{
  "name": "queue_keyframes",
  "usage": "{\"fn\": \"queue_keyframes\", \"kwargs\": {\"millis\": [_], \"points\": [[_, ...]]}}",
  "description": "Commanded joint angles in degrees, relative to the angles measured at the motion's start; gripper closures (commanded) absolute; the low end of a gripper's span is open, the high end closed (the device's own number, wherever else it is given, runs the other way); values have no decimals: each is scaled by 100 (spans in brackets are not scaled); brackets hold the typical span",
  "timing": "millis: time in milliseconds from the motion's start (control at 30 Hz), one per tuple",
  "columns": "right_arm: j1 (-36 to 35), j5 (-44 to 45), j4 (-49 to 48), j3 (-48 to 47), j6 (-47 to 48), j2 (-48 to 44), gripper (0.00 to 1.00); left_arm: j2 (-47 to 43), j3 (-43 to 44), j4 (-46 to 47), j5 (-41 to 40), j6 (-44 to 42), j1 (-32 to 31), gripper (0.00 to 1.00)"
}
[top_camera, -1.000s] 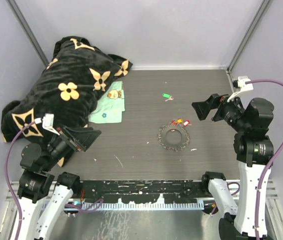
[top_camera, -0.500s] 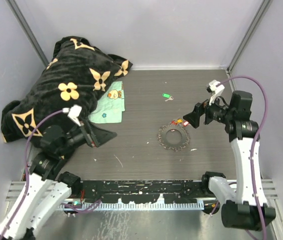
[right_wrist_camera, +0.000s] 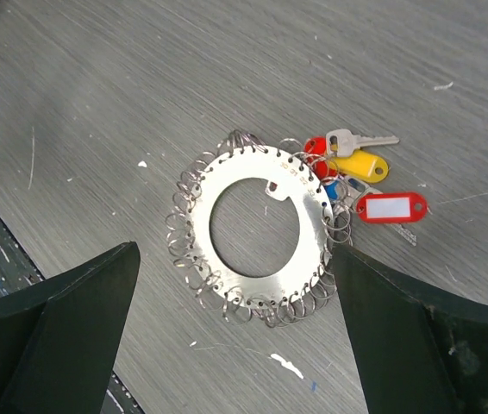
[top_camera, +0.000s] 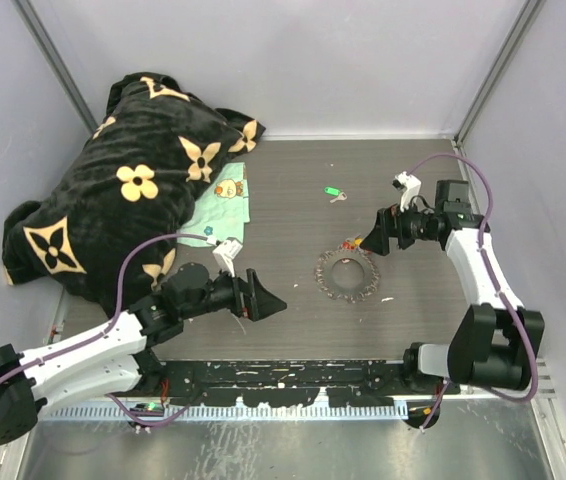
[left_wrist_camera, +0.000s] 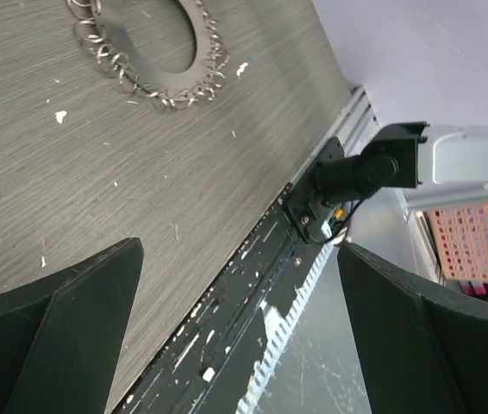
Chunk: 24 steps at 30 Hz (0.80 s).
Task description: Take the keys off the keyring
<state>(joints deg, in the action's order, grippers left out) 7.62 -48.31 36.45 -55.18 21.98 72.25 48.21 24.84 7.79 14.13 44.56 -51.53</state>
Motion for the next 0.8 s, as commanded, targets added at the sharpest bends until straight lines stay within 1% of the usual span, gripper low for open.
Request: {"fn": "queue_keyframes", "kwargs": {"millis": [0,133,200,233,400,633,733,767], "points": [[-142,96,-228,-312,335,517,0,196,125,989,-490,212,-22,2],[-612,756,-153,-767,606,1179,3,455,183,930,-493,352,-15,2],[-784,892,-67,-960,699,1450,2,499,131,974,-466,457,-21,2],[-817,875,-19,-1016,740,1527,0,496,77,1020,-471,511,-17,2],[-841,801,-153,-953,816,1513,0,359,-147,1125,-694,644,-16,2],[-841,614,-78,-1129,967,1778,0,381,-89,1097,-717,700,-20,2],[-833,753,-89,-1174,1008,1980,5,435,-101,1124,-759,744,-15,2],[-832,731,-79,-1219,967,2064,10,465,-122,1145,-769,762,-20,2]]}}
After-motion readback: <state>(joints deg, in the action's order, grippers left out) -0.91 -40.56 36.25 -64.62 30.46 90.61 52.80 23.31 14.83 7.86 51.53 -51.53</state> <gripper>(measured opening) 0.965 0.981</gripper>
